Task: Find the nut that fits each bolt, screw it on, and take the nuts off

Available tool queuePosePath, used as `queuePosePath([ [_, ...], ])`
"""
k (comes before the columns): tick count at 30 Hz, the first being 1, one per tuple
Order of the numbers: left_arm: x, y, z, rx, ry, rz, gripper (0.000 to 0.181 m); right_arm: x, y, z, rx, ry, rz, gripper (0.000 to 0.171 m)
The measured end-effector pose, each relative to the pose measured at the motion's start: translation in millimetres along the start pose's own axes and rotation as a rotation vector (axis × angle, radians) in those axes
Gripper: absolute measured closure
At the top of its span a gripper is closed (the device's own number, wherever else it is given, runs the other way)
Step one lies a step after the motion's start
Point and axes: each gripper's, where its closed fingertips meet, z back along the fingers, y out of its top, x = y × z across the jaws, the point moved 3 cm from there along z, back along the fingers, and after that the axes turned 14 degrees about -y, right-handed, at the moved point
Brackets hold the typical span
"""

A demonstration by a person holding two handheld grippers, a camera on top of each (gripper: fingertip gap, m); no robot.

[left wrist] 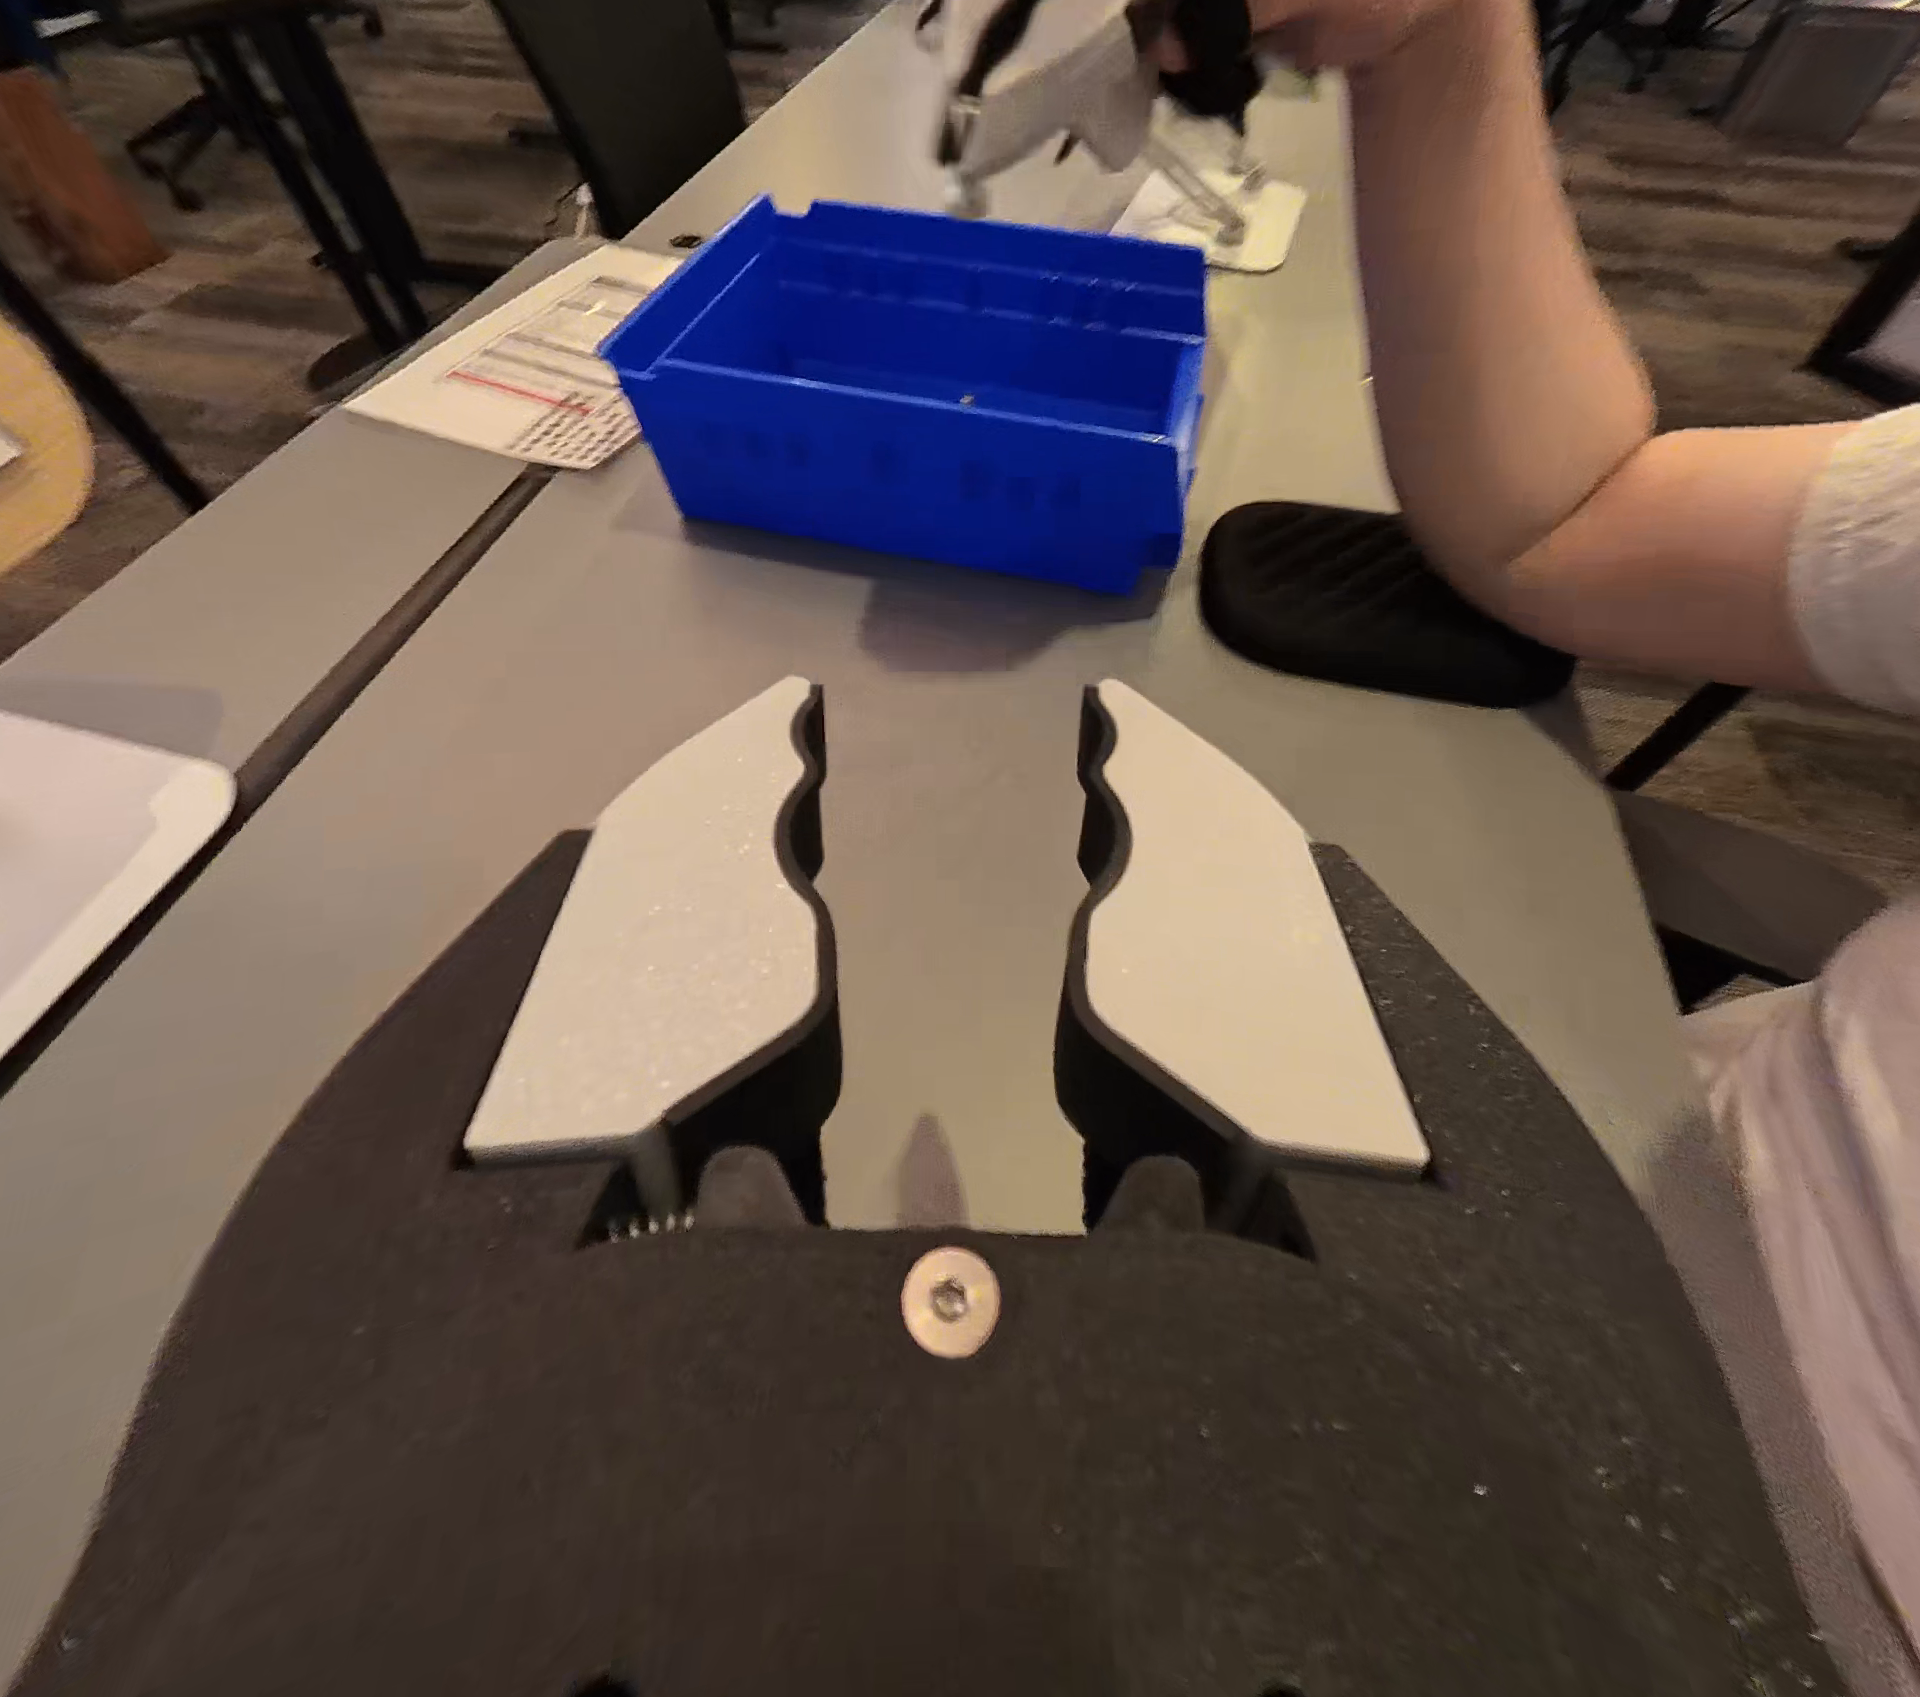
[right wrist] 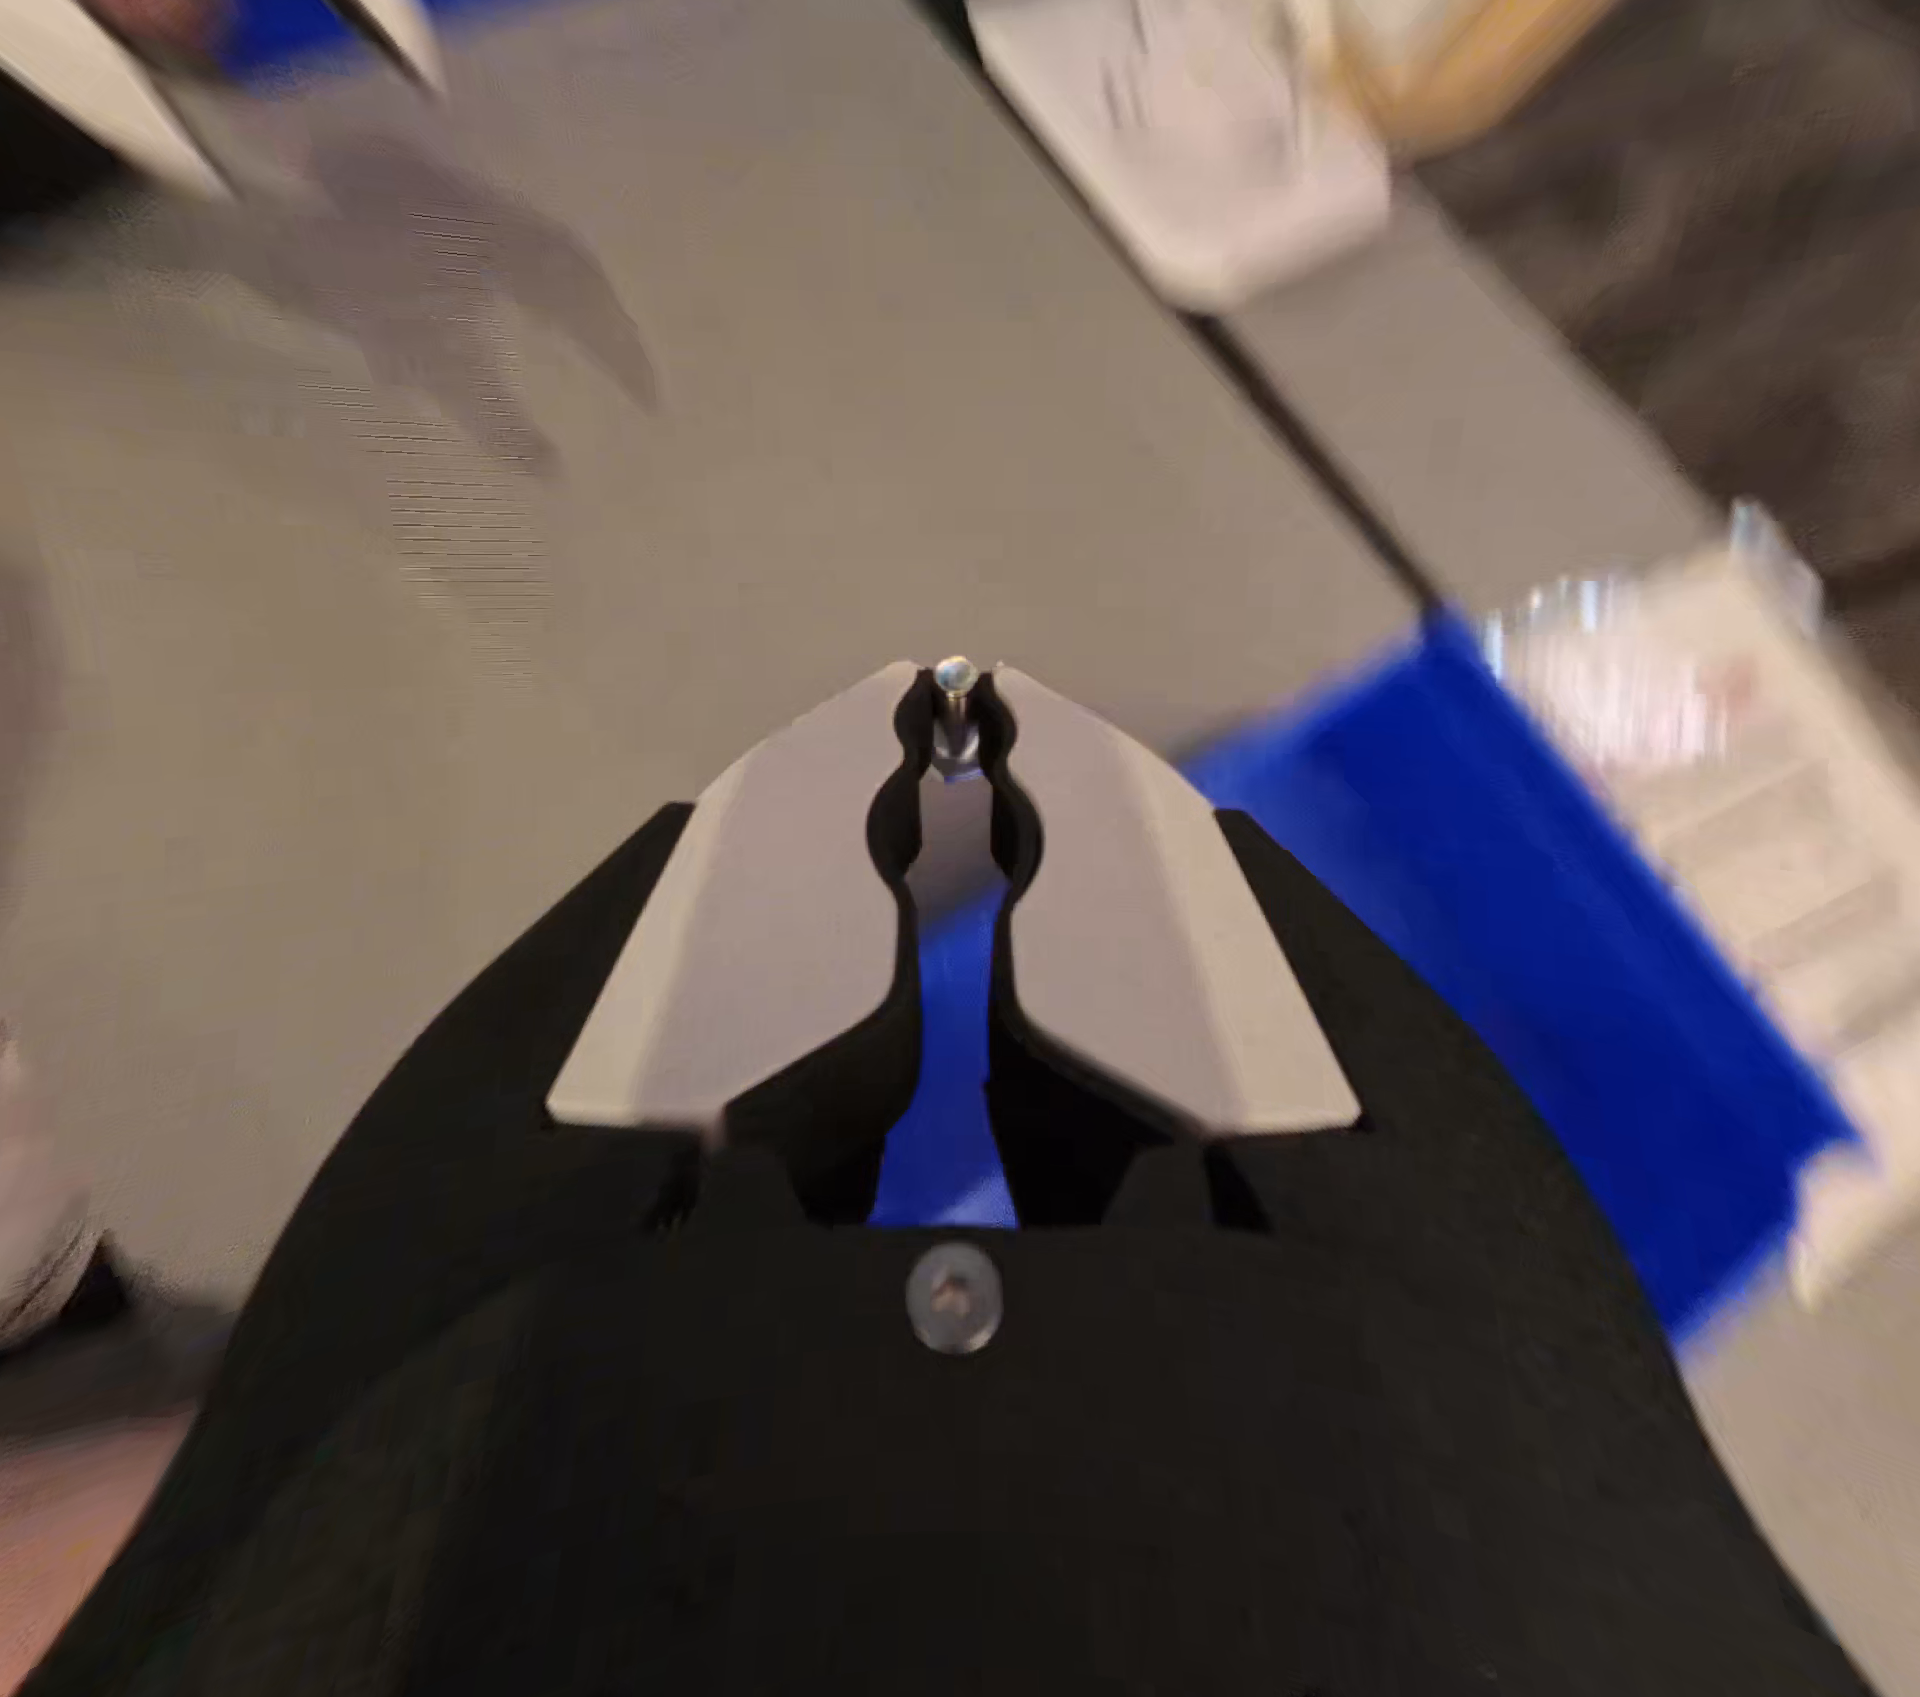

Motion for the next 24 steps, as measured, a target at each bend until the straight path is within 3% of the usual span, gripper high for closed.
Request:
queuePosePath([
  [5,-20,-15,5,-0.078,0.087,0.062,0.135,73,-161,-5,-0.671,-0.128,-0.295,0.164],
  [9,-48,-29,19,-0.172,0.300,0.053,0.138,76,-206,-26,-0.823,-0.026,-0.339,0.164],
  [13,-74,-47,44,-0.339,0.548,0.049,0.139,81,-224,-38,-0.926,-0.056,-0.388,0.157],
  [18,-99,-66,83,-0.602,0.886,-0.015,0.147,87,-213,-44,-0.849,-0.085,-0.389,0.148],
  [24,-106,-82,94,-0.741,0.980,0.016,0.147,97,-175,-40,-0.716,-0.215,-0.310,0.148],
])
